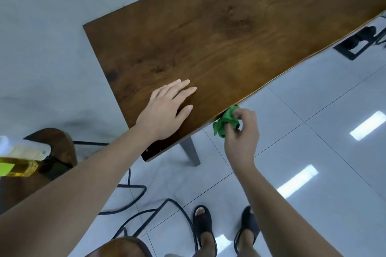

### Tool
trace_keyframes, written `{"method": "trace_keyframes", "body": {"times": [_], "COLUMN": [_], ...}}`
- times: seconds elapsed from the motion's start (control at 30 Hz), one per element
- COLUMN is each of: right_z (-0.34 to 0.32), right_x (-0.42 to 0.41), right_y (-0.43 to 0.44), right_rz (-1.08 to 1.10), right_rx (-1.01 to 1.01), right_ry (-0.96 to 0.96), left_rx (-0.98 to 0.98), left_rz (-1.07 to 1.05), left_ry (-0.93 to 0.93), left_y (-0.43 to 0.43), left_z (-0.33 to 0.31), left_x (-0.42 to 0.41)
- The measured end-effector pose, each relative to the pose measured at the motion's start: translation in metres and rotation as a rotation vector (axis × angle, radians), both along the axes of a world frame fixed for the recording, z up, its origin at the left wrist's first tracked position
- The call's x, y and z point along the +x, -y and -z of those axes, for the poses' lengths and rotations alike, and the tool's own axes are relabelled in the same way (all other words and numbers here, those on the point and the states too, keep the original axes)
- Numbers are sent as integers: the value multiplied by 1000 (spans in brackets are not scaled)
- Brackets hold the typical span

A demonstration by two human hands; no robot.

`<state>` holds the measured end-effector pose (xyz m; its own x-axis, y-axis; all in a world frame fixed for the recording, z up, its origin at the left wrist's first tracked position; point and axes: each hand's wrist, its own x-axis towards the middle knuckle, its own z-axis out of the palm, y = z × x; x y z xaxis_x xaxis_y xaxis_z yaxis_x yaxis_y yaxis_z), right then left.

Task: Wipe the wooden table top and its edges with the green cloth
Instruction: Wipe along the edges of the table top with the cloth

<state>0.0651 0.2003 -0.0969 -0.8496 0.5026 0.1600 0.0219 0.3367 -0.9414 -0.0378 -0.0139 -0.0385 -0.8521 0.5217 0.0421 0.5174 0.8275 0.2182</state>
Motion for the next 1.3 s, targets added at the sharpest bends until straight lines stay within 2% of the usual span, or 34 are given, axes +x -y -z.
{"method": "trace_keyframes", "body": {"times": [0.23,0.4,0.7,0.9,1.03,1.2,1.3], "right_z": [21,25,15,-2,0,14,16], "right_x": [69,69,-18,-52,-32,25,54], "right_y": [133,125,-34,-88,-41,65,118], "right_rz": [-299,-378,0,173,167,-41,-149], "right_rx": [-58,-20,133,79,60,76,-5], "right_ry": [40,21,33,92,74,32,41], "left_rx": [-9,-19,18,46,49,73,85], "left_rz": [-8,-16,-76,-61,-77,-91,-105], "left_ry": [-9,-10,-26,-38,-35,-50,-59], "left_y": [0,0,5,16,24,28,31], "left_z": [2,2,3,5,6,8,8], "left_x": [1,1,9,28,39,45,47]}}
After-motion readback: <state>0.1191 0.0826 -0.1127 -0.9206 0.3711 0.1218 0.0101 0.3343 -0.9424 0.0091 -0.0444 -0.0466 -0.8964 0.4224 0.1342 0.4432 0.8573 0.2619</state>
